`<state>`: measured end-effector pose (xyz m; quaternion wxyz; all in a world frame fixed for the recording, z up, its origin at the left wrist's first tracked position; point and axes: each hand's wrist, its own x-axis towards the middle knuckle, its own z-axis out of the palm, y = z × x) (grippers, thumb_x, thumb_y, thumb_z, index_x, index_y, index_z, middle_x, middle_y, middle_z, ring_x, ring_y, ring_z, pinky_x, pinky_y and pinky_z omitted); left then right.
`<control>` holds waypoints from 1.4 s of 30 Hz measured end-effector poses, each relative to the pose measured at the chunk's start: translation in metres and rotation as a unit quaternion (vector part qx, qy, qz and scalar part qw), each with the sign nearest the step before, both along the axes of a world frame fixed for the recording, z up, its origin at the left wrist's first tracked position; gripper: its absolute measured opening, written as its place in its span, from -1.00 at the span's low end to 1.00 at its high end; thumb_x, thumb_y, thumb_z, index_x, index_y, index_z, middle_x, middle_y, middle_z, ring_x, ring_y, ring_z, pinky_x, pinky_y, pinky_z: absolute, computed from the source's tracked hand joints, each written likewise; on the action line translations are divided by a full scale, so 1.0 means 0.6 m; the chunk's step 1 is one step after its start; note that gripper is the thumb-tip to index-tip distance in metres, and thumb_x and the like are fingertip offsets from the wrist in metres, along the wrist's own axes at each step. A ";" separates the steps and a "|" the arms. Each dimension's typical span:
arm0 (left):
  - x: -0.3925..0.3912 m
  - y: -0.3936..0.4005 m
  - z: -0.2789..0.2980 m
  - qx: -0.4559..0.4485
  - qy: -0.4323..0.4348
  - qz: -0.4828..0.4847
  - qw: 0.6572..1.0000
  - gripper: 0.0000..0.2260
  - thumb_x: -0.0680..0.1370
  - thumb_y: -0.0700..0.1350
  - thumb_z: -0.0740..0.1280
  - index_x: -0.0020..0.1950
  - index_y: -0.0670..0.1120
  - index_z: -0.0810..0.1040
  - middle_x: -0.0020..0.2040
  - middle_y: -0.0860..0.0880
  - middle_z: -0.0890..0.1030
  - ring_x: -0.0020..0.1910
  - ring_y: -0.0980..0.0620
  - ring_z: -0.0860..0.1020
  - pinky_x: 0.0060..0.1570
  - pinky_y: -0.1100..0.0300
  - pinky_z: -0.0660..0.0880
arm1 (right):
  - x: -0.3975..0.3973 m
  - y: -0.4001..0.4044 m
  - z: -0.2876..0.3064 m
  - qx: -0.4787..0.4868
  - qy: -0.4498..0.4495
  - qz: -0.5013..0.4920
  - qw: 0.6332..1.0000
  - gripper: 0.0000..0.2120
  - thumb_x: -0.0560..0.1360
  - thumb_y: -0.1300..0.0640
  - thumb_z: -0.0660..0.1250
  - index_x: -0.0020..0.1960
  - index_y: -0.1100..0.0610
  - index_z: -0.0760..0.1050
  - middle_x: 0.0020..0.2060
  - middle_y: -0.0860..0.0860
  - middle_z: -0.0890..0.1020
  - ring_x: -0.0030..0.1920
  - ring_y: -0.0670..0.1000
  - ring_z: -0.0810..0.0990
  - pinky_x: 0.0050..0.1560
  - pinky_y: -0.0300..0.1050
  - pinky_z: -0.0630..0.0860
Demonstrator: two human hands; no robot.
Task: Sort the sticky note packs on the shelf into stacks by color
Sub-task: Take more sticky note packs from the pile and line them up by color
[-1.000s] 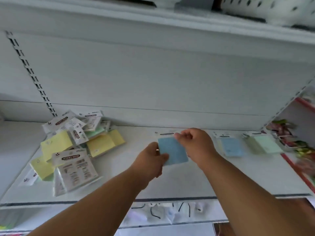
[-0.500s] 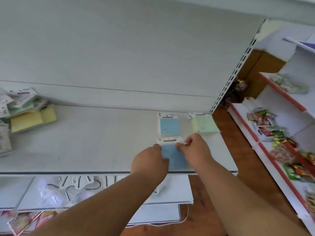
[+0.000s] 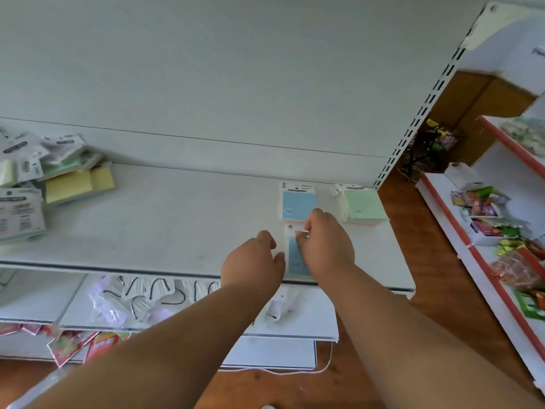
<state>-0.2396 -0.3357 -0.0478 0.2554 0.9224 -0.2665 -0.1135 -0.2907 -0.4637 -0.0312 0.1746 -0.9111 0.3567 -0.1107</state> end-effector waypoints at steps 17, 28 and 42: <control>0.341 0.494 0.051 -0.024 -0.047 0.132 0.990 -0.80 0.49 -0.02 0.24 0.11 0.11 0.46 -0.12 0.10 0.61 -0.09 -0.01 0.58 -0.15 0.12 0.51 | 0.394 0.479 -0.001 0.138 -0.030 0.298 0.944 -0.72 0.41 0.04 0.43 0.10 -0.06 0.50 0.05 -0.07 0.53 0.00 -0.03 0.56 -0.02 -0.12 0.48; 0.437 0.632 0.041 -0.130 -0.048 0.121 0.983 -0.43 0.44 0.05 0.46 0.41 0.06 0.35 0.36 0.09 0.38 0.16 0.06 0.52 0.03 0.21 0.41 | 0.460 0.552 0.011 0.208 -0.104 0.224 0.946 -0.91 0.52 0.09 0.34 -0.08 0.11 0.52 -0.36 -0.03 0.56 -0.38 0.01 0.54 -0.29 -0.06 0.56; 0.432 0.498 0.058 -0.324 0.338 0.121 0.875 -0.90 0.49 -0.21 0.44 -0.19 -0.11 0.55 -0.44 0.04 0.42 -0.48 0.04 0.29 -0.44 0.19 0.25 | 0.376 0.449 0.079 0.529 -0.271 -0.031 0.803 -0.77 0.51 0.12 0.39 -0.21 0.16 0.39 -0.34 0.10 0.42 -0.54 -0.01 0.23 -0.54 -0.26 0.08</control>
